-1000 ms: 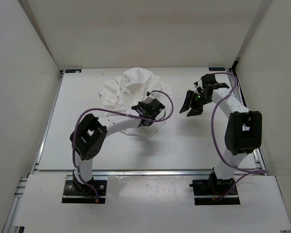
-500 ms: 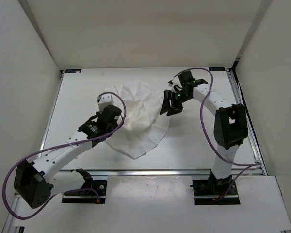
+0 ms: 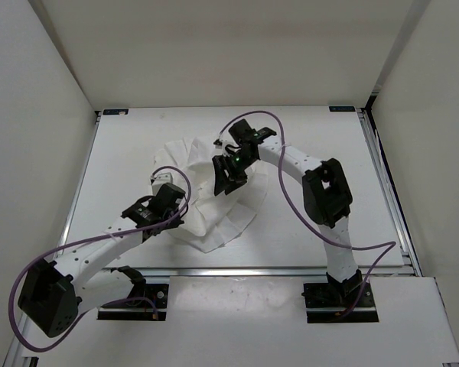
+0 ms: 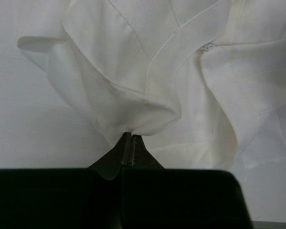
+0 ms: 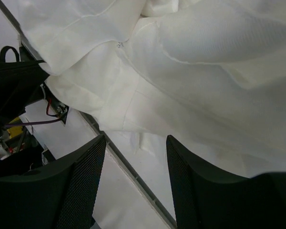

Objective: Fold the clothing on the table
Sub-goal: Flatten the skirt out

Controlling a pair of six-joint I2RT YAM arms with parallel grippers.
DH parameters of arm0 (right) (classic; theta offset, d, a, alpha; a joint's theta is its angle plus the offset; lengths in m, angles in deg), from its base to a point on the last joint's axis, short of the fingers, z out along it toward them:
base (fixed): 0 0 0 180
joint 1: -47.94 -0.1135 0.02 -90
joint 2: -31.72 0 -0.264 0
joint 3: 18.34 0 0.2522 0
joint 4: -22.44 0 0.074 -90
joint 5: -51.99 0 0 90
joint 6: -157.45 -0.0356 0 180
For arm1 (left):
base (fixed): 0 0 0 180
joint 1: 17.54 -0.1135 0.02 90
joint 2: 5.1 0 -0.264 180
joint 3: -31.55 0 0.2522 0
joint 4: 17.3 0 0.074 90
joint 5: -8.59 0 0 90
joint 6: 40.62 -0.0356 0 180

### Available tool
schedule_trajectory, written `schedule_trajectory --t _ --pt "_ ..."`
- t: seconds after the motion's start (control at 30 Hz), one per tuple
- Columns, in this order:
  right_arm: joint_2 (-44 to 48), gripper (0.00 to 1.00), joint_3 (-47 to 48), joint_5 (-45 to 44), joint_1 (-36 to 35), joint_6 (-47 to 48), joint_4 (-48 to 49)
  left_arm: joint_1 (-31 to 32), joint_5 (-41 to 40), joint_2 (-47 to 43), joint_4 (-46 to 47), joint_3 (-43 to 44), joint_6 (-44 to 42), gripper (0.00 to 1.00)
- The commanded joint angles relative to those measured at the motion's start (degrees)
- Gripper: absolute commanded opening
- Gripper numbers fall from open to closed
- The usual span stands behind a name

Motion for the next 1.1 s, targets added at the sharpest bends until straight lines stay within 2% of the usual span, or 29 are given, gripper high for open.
schedule_trajectory --t 0.0,0.13,0.3,0.37,0.47,0.63,0.8,0.97,1.0,1.03,1.07 --pt "-1.8 0.6 2.2 0.3 -0.3 0.8 -1.1 -1.9 2.7 -1.3 0.0 1.1 -0.7 0.0" --pt "-4.3 0.6 5.2 0.9 0.0 -1.8 0.3 -1.0 5.6 0.1 0.5 2.5 -1.1 0.0" --pt "-9.0 0.59 8.5 0.6 1.9 -9.5 1.6 3.5 8.6 2.7 2.7 2.1 -0.6 0.0" --pt "-10.7 0.59 10.3 -2.8 2.5 -11.9 0.7 4.2 10.7 3.4 3.6 1.2 -0.3 0.0" --pt "-15.0 0.57 13.6 -1.5 3.5 -14.1 -2.1 5.4 13.0 3.8 4.6 0.7 -0.2 0.0" --pt "-13.9 0.57 15.0 -8.3 1.4 -14.5 -6.9 7.5 12.2 5.0 4.8 2.6 -0.9 0.0" --pt "-9.5 0.57 8.2 -12.2 -0.5 -14.0 -5.3 7.3 12.7 3.5 5.6 2.0 -0.7 0.0" --pt "-14.1 0.57 8.6 -14.4 -4.4 -10.7 -9.1 7.0 12.9 2.4 5.4 1.2 -0.5 0.0" --pt "-14.9 0.56 7.8 -15.4 -5.0 -9.9 -8.8 6.9 12.9 2.3 5.3 0.8 -0.8 0.0" --pt "-15.3 0.49 7.5 -15.4 -5.9 -9.5 -8.8 6.8 13.3 1.9 5.2 0.6 -0.6 0.0" --pt "-16.2 0.36 6.9 -14.9 -6.2 -9.0 -8.7 6.2 13.1 1.5 5.0 0.3 -0.7 0.0"
